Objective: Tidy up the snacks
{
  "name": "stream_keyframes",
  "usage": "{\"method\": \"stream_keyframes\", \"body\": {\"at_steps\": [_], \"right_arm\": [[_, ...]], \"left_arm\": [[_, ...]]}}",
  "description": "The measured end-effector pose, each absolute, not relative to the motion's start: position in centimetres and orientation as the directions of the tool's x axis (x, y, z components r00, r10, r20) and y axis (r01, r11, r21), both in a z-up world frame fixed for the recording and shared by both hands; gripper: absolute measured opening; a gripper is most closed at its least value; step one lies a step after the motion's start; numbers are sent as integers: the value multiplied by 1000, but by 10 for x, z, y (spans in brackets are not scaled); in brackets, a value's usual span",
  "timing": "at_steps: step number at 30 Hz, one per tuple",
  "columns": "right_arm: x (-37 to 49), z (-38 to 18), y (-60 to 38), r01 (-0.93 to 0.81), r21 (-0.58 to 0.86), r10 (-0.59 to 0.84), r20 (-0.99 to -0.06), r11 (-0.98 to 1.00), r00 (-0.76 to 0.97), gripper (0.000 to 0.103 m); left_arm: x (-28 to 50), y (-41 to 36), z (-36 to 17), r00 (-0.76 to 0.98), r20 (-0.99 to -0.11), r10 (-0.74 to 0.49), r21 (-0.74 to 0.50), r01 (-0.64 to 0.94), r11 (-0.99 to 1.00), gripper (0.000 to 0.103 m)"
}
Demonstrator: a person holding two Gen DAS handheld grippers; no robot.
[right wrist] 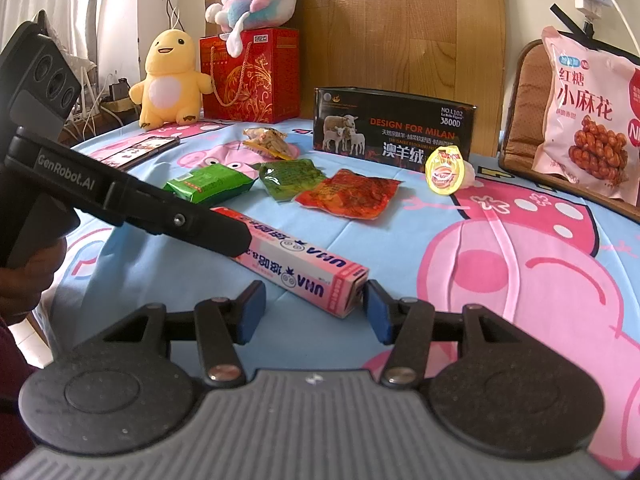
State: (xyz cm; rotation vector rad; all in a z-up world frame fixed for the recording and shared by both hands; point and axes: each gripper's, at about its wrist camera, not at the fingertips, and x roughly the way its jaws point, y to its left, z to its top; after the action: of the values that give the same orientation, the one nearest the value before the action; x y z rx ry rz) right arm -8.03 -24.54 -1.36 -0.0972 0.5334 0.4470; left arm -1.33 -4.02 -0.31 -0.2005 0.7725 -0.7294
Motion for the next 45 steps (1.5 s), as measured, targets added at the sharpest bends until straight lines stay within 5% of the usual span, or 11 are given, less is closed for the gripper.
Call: {"method": "stream_keyframes", "body": {"at_steps": [35, 45], "right_arm": [[-79, -13, -246, -440, 25, 390, -512, 898, 766, 57], [-82, -10, -242, -414, 2, 357, -509, 910, 783, 47]], "left_arm": [[-14, -41, -3, 488, -566, -664, -411, 531, 741, 79], [-12, -41, -3, 486, -565, -667, -412, 534, 738, 79]]}}
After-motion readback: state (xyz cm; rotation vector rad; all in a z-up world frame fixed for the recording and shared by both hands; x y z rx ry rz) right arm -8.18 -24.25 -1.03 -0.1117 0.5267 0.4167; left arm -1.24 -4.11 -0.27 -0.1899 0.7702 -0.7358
